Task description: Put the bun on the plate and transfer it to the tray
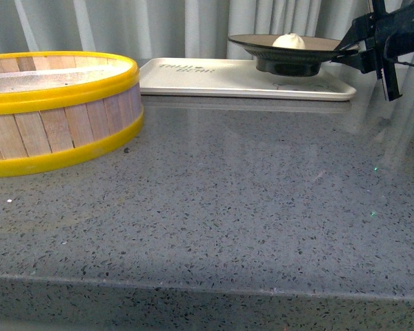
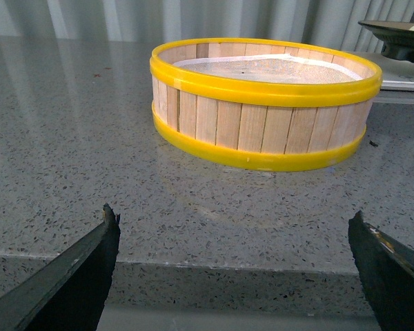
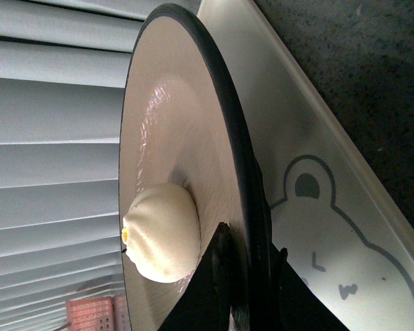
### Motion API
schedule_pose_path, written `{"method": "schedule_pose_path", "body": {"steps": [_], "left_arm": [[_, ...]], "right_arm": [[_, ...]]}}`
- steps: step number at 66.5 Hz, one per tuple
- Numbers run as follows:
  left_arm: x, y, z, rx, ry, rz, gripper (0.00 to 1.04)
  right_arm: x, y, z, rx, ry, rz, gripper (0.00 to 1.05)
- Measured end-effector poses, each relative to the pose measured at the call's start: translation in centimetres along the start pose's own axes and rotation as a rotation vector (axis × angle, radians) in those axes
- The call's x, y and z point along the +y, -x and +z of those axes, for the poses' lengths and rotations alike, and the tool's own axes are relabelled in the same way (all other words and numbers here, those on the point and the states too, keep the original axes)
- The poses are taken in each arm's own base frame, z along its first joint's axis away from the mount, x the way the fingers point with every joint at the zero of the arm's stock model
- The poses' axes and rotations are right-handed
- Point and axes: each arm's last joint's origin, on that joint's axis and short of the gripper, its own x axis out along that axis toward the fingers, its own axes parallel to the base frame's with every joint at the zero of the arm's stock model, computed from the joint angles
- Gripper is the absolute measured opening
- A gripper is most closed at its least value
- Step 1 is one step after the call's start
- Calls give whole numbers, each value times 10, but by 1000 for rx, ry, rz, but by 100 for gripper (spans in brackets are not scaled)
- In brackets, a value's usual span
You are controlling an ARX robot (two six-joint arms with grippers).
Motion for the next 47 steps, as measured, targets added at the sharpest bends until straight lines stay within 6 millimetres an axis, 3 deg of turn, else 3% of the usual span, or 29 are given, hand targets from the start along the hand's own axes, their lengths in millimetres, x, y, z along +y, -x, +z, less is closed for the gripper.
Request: {"method": "schedule_pose_path", "body": {"steps": [34,47], "left_arm": [[0,0,0,0,0,0,98],[0,0,0,0,0,0,98]], "right_arm": [[-10,-5,-3,21,31,-32,4],[-7,-3,-4,29,30,-26,34]]}}
